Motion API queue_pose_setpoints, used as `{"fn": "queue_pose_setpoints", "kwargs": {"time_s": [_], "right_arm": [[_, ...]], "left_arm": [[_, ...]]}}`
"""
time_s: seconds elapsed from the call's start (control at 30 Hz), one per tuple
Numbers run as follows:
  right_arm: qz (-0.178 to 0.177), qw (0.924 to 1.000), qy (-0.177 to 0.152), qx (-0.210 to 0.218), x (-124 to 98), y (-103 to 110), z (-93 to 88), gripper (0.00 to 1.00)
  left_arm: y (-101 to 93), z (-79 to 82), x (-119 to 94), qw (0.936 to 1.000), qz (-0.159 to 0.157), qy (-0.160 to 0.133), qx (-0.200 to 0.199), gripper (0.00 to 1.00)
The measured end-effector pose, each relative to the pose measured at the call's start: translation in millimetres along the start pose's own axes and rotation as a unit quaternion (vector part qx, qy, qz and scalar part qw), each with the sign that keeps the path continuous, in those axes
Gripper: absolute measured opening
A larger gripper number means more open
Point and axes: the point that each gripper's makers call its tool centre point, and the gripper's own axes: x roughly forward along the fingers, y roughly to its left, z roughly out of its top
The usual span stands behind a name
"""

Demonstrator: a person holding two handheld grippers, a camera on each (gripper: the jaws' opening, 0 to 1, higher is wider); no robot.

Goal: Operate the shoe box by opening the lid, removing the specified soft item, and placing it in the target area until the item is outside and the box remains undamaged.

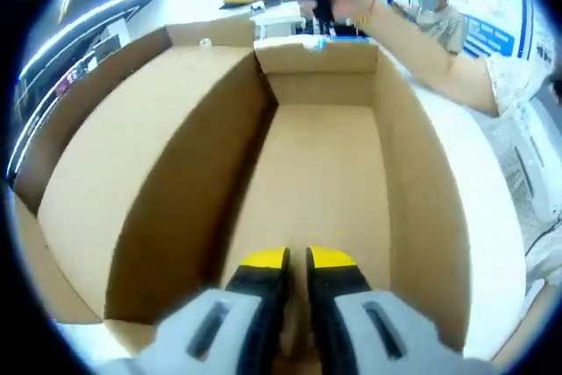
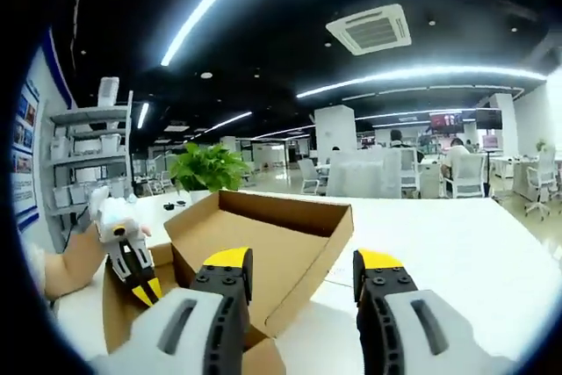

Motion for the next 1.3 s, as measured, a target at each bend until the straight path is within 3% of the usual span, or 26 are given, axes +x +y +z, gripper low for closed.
{"fn": "queue_pose_setpoints", "kwargs": {"time_s": [0.2, 0.37, 0.53, 0.7, 0.73, 0.77, 0.83, 0.93, 1.0, 1.07, 1.13, 1.17, 1.2, 1.3], "right_arm": [[0.007, 0.9989, -0.002, 0.047, 3, -7, -7.0, 0.48], [0.019, 0.9963, -0.008, 0.083, 2, -10, -7.7, 0.48], [0.012, 0.9966, 0.000, 0.081, 4, -14, -13.2, 0.49], [0.010, 0.9965, 0.000, 0.083, 3, -17, -14.2, 0.49], [0.009, 0.9965, -0.001, 0.083, 3, -18, -14.3, 0.49], [0.010, 0.9965, -0.001, 0.083, 3, -18, -14.6, 0.49], [0.011, 0.9961, 0.000, 0.087, 4, -18, -17.5, 0.50], [0.018, 0.9944, 0.001, 0.104, 5, -16, -22.5, 0.50], [0.022, 0.9929, 0.001, 0.117, 5, -16, -24.5, 0.50], [0.027, 0.9893, -0.001, 0.143, 6, -18, -26.8, 0.50], [0.030, 0.9865, -0.001, 0.161, 7, -20, -28.5, 0.51], [0.032, 0.9839, -0.001, 0.176, 7, -21, -29.4, 0.51], [0.034, 0.9824, -0.001, 0.184, 8, -23, -30.0, 0.51], [0.047, 0.9739, -0.005, 0.222, 8, -21, -30.8, 0.51]], "left_arm": [[-8.2, 38.5, -20, 0.9949, -0.017, -0.097, -0.022, 0.14], [1.2, 72.0, -54, 0.9756, -0.007, -0.207, -0.074, 0.18], [32.4, 77.9, -88, 0.9503, 0.041, -0.275, -0.139, 0.19], [59.8, 79.3, -121, 0.9208, 0.085, -0.339, -0.173, 0.19], [68.3, 77.8, -131, 0.9122, 0.107, -0.353, -0.179, 0.20], [72.7, 76.3, -135, 0.9074, 0.122, -0.359, -0.181, 0.21], [86.3, 71.0, -149, 0.8890, 0.159, -0.382, -0.197, 0.21], [108.8, 55.0, -165, 0.8521, 0.184, -0.422, -0.250, 0.22], [118.1, 44.6, -165, 0.8457, 0.182, -0.421, -0.273, 0.24], [132.1, 27.8, -159, 0.8301, 0.163, -0.426, -0.320, 0.27], [138.4, 21.2, -154, 0.8128, 0.136, -0.445, -0.351, 0.28], [140.2, 19.0, -151, 0.7998, 0.110, -0.457, -0.374, 0.28], [140.7, 18.2, -148, 0.7927, 0.091, -0.463, -0.386, 0.29], [140.8, 16.2, -141, 0.7858, 0.061, -0.463, -0.405, 0.32]]}}
